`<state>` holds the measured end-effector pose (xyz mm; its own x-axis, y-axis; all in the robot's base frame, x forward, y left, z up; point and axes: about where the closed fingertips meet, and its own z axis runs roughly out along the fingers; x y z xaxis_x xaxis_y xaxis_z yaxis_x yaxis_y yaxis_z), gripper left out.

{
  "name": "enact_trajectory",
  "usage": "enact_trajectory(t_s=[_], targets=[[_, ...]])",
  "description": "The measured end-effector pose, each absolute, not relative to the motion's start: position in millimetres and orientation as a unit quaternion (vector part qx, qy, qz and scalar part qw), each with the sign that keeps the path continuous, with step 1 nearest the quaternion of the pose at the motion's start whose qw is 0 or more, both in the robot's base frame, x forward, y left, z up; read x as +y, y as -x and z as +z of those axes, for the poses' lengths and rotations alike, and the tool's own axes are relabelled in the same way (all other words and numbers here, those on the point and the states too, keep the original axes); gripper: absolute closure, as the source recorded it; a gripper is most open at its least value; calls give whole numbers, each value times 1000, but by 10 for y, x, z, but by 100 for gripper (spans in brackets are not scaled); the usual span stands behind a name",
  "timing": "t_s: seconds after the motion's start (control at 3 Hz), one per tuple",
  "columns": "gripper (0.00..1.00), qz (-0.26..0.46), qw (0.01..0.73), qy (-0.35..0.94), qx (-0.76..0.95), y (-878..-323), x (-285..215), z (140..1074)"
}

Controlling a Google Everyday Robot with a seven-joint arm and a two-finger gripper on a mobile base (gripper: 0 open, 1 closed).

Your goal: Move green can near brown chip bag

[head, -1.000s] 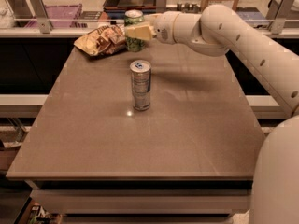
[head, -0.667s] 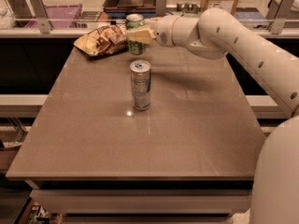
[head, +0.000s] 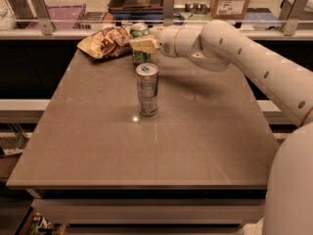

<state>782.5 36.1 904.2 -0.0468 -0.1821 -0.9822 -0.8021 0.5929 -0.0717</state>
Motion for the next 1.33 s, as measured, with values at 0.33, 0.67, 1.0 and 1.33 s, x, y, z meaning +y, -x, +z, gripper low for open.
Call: enact_trajectory(t_s=[0.33,0.67,1.0,1.33], targets=[[100,265,594,357,670,-7869,357,8962],[82,268,592,358,671,-7895,368,8913],[59,269,591,359,671,-7890,399,8911],[36,271,590,360,670,-7886,429,8907]])
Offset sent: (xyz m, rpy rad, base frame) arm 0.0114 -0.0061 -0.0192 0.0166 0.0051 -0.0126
